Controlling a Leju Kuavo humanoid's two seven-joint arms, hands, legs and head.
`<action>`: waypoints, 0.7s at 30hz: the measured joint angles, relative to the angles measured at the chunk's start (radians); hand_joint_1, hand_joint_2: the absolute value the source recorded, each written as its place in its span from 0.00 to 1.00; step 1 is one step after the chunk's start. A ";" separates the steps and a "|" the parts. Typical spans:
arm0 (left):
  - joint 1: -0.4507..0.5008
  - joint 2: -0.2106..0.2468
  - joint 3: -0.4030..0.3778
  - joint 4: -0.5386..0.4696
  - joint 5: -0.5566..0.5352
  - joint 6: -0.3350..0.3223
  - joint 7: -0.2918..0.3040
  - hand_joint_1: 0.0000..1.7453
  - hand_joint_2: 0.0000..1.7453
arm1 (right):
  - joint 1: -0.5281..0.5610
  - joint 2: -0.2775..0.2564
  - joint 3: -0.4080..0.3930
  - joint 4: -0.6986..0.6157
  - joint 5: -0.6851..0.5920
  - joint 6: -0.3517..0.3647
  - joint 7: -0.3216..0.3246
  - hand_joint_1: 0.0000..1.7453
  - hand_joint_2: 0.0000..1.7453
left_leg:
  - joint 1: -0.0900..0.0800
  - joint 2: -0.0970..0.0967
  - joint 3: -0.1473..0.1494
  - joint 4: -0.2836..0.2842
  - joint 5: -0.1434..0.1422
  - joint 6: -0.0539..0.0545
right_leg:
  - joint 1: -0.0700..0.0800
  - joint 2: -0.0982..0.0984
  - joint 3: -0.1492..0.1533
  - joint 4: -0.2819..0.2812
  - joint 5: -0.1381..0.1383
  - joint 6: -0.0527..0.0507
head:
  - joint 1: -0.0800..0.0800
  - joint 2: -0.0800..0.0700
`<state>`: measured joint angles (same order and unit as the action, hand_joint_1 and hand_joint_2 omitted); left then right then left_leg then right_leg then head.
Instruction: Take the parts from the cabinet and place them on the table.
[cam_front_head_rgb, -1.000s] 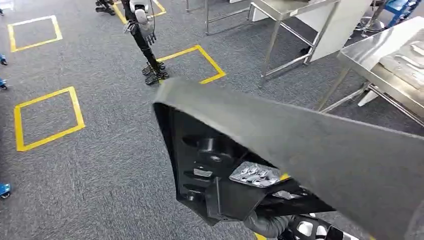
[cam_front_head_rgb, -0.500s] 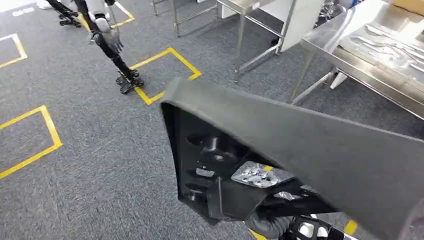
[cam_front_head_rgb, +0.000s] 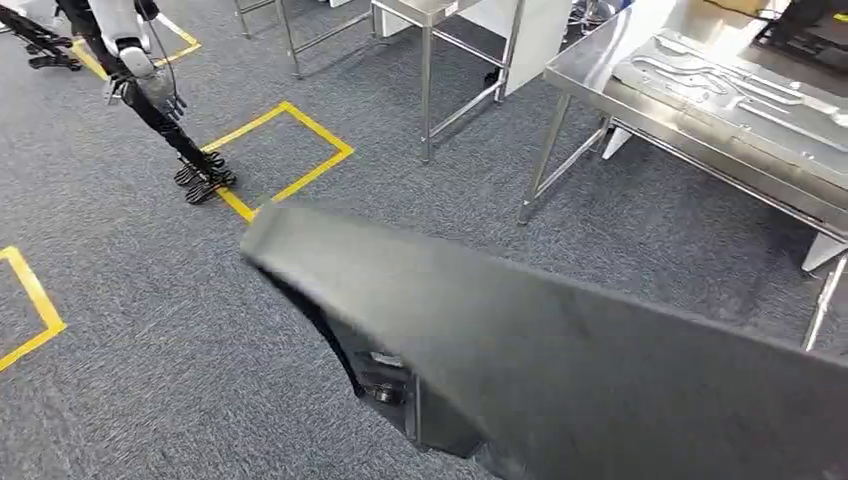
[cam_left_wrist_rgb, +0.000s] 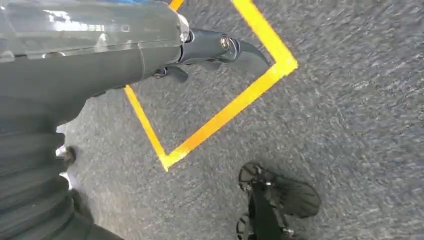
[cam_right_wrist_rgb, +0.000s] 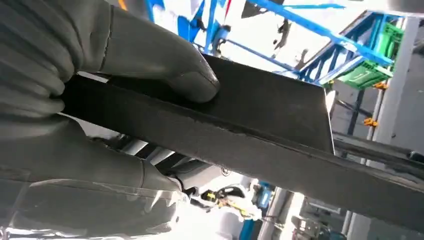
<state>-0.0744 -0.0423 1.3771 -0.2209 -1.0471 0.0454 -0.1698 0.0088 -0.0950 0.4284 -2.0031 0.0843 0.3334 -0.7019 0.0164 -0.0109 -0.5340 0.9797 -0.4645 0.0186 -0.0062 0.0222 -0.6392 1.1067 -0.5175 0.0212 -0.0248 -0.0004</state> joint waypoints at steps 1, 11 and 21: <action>0.003 0.000 0.000 0.000 0.000 0.000 0.000 0.00 1.00 | 0.001 0.000 0.005 -0.002 0.004 -0.003 0.000 1.00 1.00 | -0.001 0.013 -0.001 0.000 0.000 0.001 | -0.002 -0.010 -0.042 0.087 -0.043 0.005 | 0.000 0.000; -0.010 0.002 -0.003 0.000 -0.010 -0.002 -0.001 0.00 1.00 | -0.042 -0.023 0.006 0.005 -0.047 0.010 0.000 1.00 1.00 | -0.013 0.106 0.010 0.008 -0.017 -0.028 | 0.008 -0.071 0.064 -0.100 0.054 -0.018 | 0.000 0.000; -0.014 0.005 -0.006 0.000 -0.008 0.004 0.017 0.00 1.00 | -0.075 -0.026 0.005 0.042 -0.062 0.037 0.000 1.00 1.00 | -0.003 0.017 -0.090 0.210 -0.077 -0.050 | 0.000 0.032 0.067 -0.108 0.066 -0.047 | 0.000 0.000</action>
<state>-0.0879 -0.0378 1.3710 -0.2209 -1.0552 0.0492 -0.1527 -0.0659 -0.1205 0.4334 -1.9612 0.0225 0.3708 -0.7015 0.0137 0.0060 -0.6240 1.1898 -0.5416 -0.0318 -0.0060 0.0542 -0.5719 0.9988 -0.4514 -0.0261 -0.0248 -0.0004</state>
